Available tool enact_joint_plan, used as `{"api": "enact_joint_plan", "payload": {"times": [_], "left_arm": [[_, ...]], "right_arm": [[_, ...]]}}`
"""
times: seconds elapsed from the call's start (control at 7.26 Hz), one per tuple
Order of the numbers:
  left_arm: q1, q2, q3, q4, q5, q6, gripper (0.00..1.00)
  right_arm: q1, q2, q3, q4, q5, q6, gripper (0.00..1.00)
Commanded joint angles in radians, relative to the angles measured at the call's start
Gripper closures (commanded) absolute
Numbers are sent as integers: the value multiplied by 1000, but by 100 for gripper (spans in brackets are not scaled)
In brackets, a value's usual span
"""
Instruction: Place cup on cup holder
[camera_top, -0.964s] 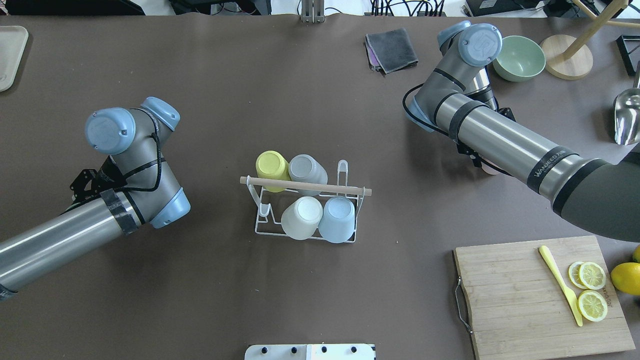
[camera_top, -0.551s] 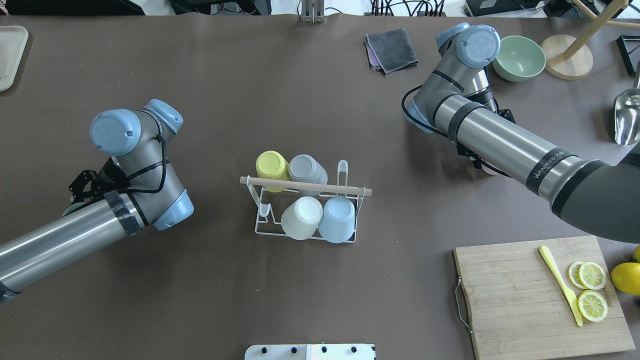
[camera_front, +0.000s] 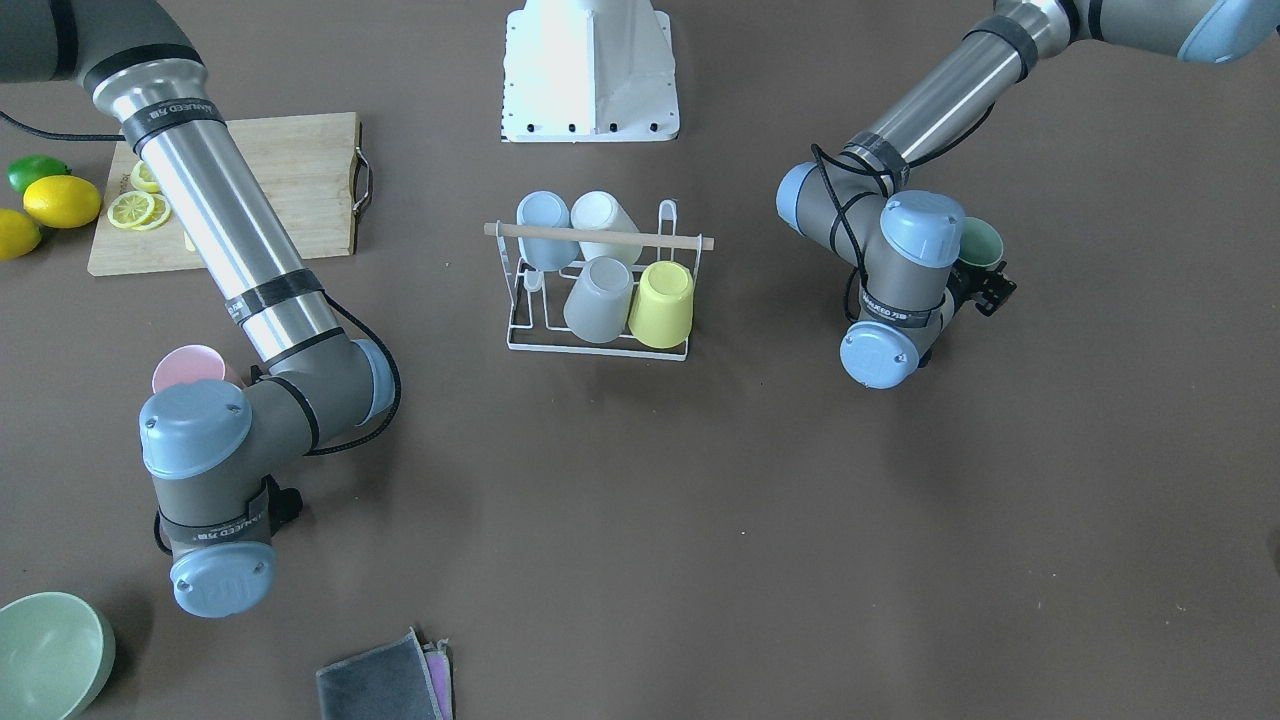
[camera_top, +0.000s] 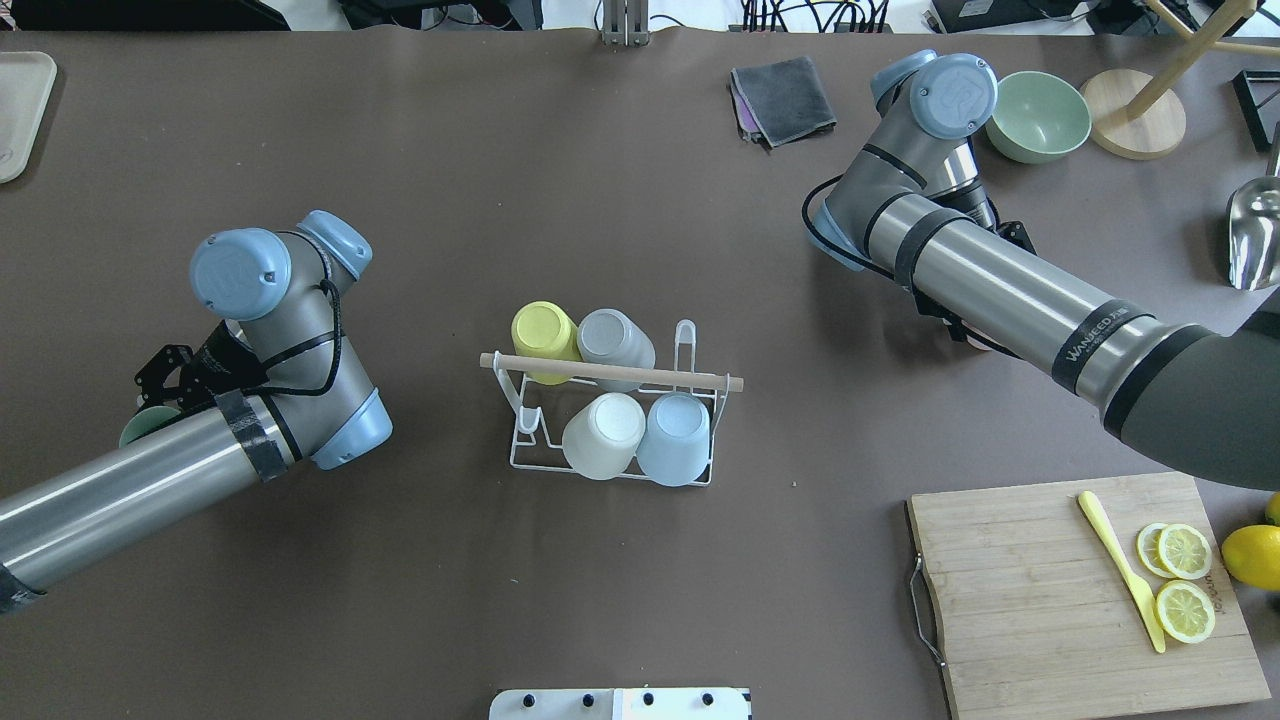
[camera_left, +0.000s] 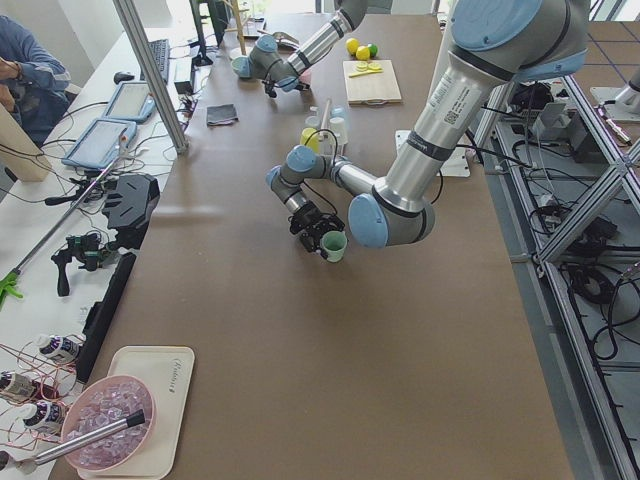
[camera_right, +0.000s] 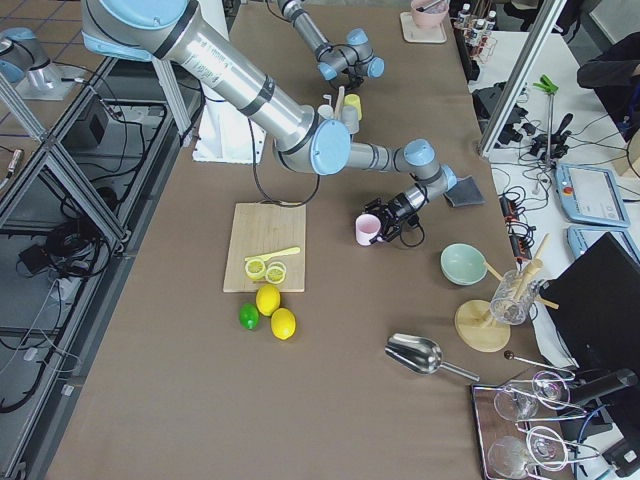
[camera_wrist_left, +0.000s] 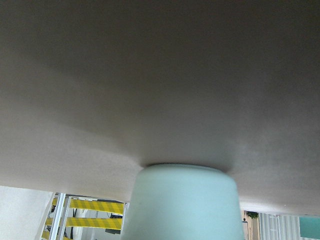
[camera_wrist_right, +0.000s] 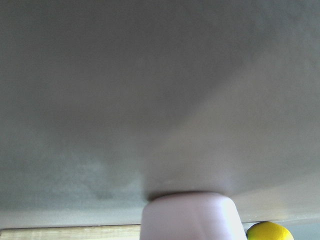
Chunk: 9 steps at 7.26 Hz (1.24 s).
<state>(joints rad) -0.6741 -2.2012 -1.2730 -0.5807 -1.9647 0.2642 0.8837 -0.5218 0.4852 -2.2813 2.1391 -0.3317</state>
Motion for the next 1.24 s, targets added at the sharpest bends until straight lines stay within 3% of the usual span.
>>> {"api": "enact_joint_plan", "payload": {"times": [0.0, 0.14, 0.41, 0.83, 1.1], "left_arm": [[4, 0, 1, 1, 9, 0, 2], [4, -2, 6, 1, 9, 1, 2], [7, -2, 6, 1, 9, 0, 2], [10, 0, 6, 16, 10, 0, 2], [11, 6, 4, 24, 12, 0, 2]], "right_arm": [[0, 0, 1, -1, -2, 0, 7], [0, -1, 3, 0, -2, 0, 33], [1, 0, 6, -1, -4, 0, 100], [44, 23, 42, -70, -7, -1, 100], [73, 28, 187, -148, 7, -15, 100]]}}
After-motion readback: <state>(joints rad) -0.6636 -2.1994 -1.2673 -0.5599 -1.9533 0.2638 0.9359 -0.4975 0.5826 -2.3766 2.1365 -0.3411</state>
